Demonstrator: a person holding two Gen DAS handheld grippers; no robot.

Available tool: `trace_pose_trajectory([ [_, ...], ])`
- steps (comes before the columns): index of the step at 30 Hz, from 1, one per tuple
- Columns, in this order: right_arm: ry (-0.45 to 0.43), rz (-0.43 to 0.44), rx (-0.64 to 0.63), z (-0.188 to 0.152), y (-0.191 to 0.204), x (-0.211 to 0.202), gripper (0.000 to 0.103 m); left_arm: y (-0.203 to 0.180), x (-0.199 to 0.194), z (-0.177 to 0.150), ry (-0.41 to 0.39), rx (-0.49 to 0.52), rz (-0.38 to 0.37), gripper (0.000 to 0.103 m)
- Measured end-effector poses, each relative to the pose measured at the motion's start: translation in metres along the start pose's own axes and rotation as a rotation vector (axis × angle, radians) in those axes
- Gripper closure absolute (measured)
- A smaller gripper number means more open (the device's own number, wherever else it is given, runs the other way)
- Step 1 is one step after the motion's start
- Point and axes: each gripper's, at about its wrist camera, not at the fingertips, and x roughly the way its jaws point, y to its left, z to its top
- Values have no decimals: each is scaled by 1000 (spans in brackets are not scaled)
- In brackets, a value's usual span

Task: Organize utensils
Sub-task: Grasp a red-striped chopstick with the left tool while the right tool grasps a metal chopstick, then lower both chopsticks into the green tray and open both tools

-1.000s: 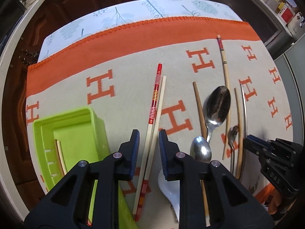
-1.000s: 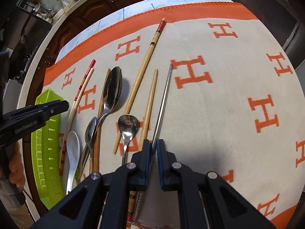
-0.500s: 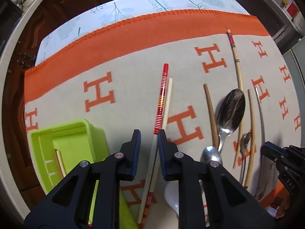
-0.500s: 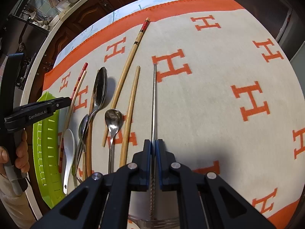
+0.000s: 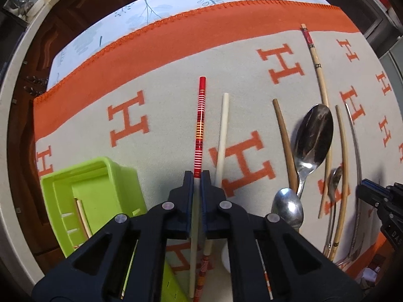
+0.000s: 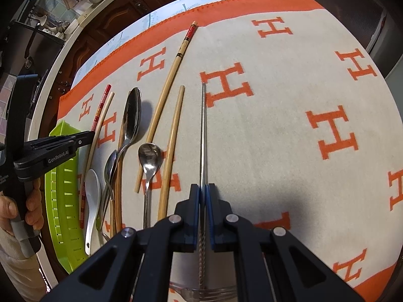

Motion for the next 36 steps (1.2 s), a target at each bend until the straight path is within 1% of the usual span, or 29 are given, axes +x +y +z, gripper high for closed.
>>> trace_pose_trajectory([
  [2, 0, 7, 3, 1, 0, 0, 97, -3, -1, 0, -4, -8, 17, 100],
  [3, 1, 15, 5, 1, -1, 0, 97, -2, -1, 0, -5, -20, 9, 100],
  [6, 0, 34, 17, 2, -5, 0, 98, 3, -6, -1, -3, -60, -36, 100],
  [11, -12, 83, 63, 1, -9, -5, 98, 13, -34, -11, -46, -90, -85, 100],
  [15, -68, 123, 90, 1, -6, -19, 98, 22, -64, -23, -92, -113, -130, 100],
  [18, -110, 127, 89, 4, 0, -32, 98, 28, -84, -34, -121, -129, -158, 100],
  [21, -132, 157, 82, 5, 8, -46, 98, 38, -105, -50, -150, -150, -180, 100],
  [25, -154, 192, 24, 6, 35, -62, 98, 64, -126, -76, -198, -207, -187, 100],
  [28, -140, 237, -33, 3, 65, -67, 98, 83, -136, -99, -244, -260, -152, 100],
  [32, -100, 287, -128, -6, 111, -64, 98, 107, -134, -133, -254, -342, -134, 100],
  [34, -78, 302, -167, -10, 131, -61, 98, 118, -127, -150, -247, -370, -115, 100],
  [36, -51, 320, -207, -16, 153, -54, 98, 125, -123, -163, -242, -387, -114, 100],
])
